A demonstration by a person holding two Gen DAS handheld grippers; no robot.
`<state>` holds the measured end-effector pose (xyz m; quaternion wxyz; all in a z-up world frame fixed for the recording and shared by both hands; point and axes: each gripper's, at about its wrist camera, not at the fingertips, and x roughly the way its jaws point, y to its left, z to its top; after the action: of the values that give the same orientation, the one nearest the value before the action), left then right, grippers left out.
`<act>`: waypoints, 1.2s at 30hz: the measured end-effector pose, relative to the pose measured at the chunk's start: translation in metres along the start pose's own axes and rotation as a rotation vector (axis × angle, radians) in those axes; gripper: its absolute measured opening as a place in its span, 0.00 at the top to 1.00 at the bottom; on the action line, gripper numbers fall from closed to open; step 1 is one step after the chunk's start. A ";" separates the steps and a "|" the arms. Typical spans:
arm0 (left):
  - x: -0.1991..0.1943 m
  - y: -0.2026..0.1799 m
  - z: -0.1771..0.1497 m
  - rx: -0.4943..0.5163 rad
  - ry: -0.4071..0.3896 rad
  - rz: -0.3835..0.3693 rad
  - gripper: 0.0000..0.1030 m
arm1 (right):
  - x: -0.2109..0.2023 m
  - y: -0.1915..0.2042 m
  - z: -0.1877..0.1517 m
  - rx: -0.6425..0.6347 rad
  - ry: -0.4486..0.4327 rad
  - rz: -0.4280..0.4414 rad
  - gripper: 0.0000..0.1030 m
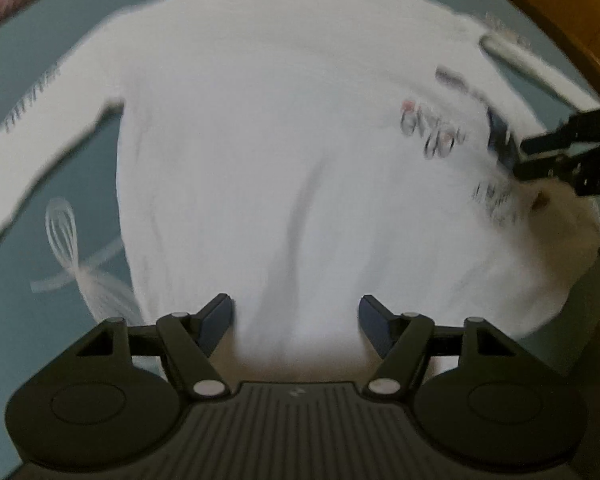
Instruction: Fold clothes
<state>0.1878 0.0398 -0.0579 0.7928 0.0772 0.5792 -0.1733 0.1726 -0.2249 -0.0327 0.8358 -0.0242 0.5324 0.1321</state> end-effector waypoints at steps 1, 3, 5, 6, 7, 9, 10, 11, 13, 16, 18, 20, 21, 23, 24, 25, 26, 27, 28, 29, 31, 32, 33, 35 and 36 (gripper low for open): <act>0.002 0.002 -0.005 0.006 0.015 -0.001 0.32 | 0.007 0.005 -0.002 0.001 0.035 -0.002 0.52; -0.004 0.002 -0.012 0.050 0.012 -0.013 0.31 | 0.014 0.014 -0.006 -0.016 0.071 -0.017 0.51; -0.012 0.005 -0.014 0.058 0.006 -0.019 0.32 | 0.012 0.023 -0.007 -0.053 0.065 -0.044 0.51; -0.018 0.008 -0.014 0.062 -0.014 -0.022 0.32 | 0.008 0.026 -0.006 -0.064 0.049 -0.045 0.51; -0.023 0.011 -0.014 0.064 -0.042 -0.019 0.32 | 0.004 0.030 -0.004 -0.080 0.023 -0.040 0.51; -0.022 0.017 -0.014 0.049 -0.056 -0.017 0.31 | 0.002 0.037 0.000 -0.118 0.011 -0.031 0.51; -0.019 0.020 -0.014 0.038 -0.053 -0.017 0.31 | 0.005 0.039 0.000 -0.132 0.020 -0.031 0.51; -0.016 0.023 -0.015 0.027 -0.046 -0.017 0.32 | 0.009 0.041 0.000 -0.145 0.029 -0.031 0.51; -0.008 0.023 -0.016 0.011 -0.022 -0.016 0.32 | 0.016 0.044 -0.002 -0.167 0.050 -0.038 0.50; -0.008 0.020 -0.020 0.009 -0.045 -0.012 0.31 | 0.023 0.047 -0.009 -0.185 0.035 -0.042 0.47; -0.006 0.019 -0.019 -0.014 -0.056 -0.018 0.31 | 0.024 0.042 -0.010 -0.159 0.017 -0.025 0.43; -0.005 0.018 -0.018 -0.048 -0.067 -0.021 0.31 | 0.023 0.039 -0.013 -0.143 0.003 -0.012 0.42; -0.005 0.019 -0.018 -0.070 -0.073 -0.021 0.30 | 0.020 0.039 -0.015 -0.141 -0.002 -0.007 0.40; -0.005 0.021 -0.017 -0.111 -0.082 -0.025 0.26 | 0.019 0.043 -0.017 -0.177 -0.004 0.001 0.37; -0.004 0.022 -0.016 -0.129 -0.087 -0.027 0.25 | 0.019 0.042 -0.017 -0.191 -0.005 0.014 0.35; -0.004 0.023 -0.016 -0.147 -0.092 -0.030 0.24 | 0.019 0.041 -0.017 -0.205 -0.006 0.028 0.34; -0.006 0.026 -0.017 -0.162 -0.097 -0.033 0.23 | 0.020 0.039 -0.018 -0.211 -0.012 0.042 0.32; -0.010 0.030 -0.020 -0.169 -0.101 -0.033 0.23 | 0.020 0.037 -0.020 -0.216 -0.018 0.056 0.29; -0.010 0.030 -0.021 -0.174 -0.105 -0.035 0.23 | 0.020 0.035 -0.020 -0.227 -0.027 0.070 0.27; -0.010 0.031 -0.022 -0.180 -0.110 -0.039 0.23 | 0.020 0.036 -0.021 -0.239 -0.033 0.074 0.25; -0.011 0.032 -0.023 -0.188 -0.119 -0.046 0.23 | 0.020 0.036 -0.023 -0.251 -0.042 0.078 0.24; -0.010 0.032 -0.023 -0.191 -0.122 -0.049 0.23 | 0.019 0.036 -0.023 -0.250 -0.043 0.081 0.24; -0.010 0.032 -0.023 -0.189 -0.123 -0.050 0.23 | 0.019 0.035 -0.023 -0.248 -0.045 0.085 0.24; -0.010 0.031 -0.022 -0.184 -0.125 -0.047 0.23 | 0.018 0.034 -0.024 -0.246 -0.050 0.092 0.24; -0.010 0.030 -0.022 -0.178 -0.127 -0.045 0.23 | 0.018 0.034 -0.025 -0.248 -0.053 0.093 0.24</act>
<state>0.1761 0.0767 -0.0580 0.8275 -0.0180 0.5425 -0.1436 0.1489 -0.1931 -0.0562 0.8331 -0.0991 0.4901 0.2364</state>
